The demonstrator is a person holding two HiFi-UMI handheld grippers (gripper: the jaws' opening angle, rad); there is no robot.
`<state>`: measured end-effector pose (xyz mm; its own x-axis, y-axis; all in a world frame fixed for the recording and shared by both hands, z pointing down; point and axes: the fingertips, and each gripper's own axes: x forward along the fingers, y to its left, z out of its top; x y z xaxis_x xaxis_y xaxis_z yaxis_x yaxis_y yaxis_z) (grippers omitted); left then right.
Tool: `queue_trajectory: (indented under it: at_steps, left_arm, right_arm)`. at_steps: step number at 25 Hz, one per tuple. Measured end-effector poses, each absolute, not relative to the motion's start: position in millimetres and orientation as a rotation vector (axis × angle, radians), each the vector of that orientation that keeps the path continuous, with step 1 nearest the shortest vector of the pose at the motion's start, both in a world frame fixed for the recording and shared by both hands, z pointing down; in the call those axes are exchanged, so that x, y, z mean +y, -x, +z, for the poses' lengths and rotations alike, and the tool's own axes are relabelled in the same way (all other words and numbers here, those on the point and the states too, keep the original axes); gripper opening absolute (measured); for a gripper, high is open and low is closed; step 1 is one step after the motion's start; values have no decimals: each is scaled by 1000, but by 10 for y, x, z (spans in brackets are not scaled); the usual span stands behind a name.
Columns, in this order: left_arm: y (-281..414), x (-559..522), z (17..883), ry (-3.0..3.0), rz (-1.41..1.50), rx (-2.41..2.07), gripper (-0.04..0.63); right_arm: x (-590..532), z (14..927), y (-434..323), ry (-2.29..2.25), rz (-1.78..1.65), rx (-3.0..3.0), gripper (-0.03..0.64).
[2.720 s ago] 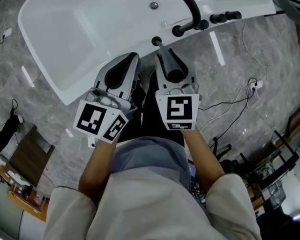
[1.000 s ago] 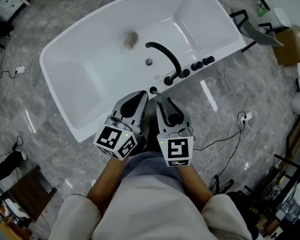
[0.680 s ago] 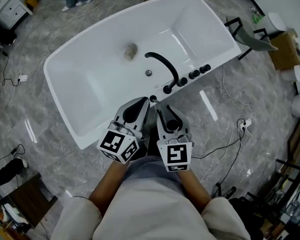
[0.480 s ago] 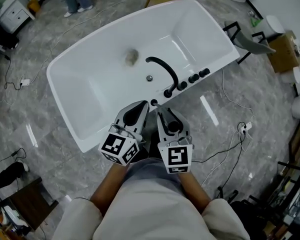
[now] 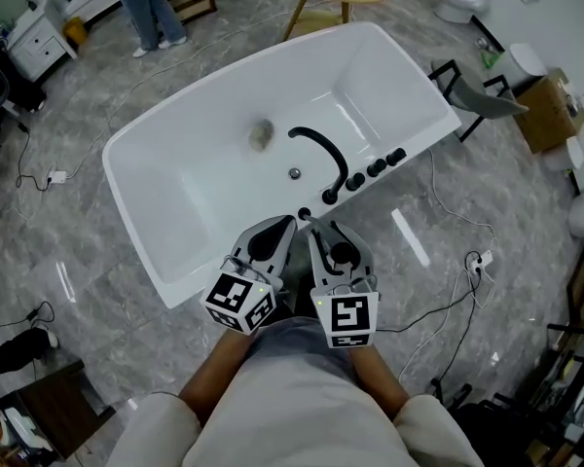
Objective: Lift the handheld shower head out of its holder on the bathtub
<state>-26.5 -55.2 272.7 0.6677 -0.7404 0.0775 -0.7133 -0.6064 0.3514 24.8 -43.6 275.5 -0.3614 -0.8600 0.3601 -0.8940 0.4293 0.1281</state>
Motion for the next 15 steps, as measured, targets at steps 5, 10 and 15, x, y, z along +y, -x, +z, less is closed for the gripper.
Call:
queue_trajectory:
  at_steps: [5,10,15]
  left_arm:
    - [299,-400,2701,-2538,-117,-1132,5]
    - [296,-322,2653,-2546,-128,-1122,5]
    - [274,-265,2616,-2571,-120,-1125,5]
  right_arm:
    - [-309,2622,-183,-1521,106,-2345,144]
    - [-214,2534,-205,-1554,91,-2345,146]
    - [-149,2534,-253,-1567,94,-2337,144]
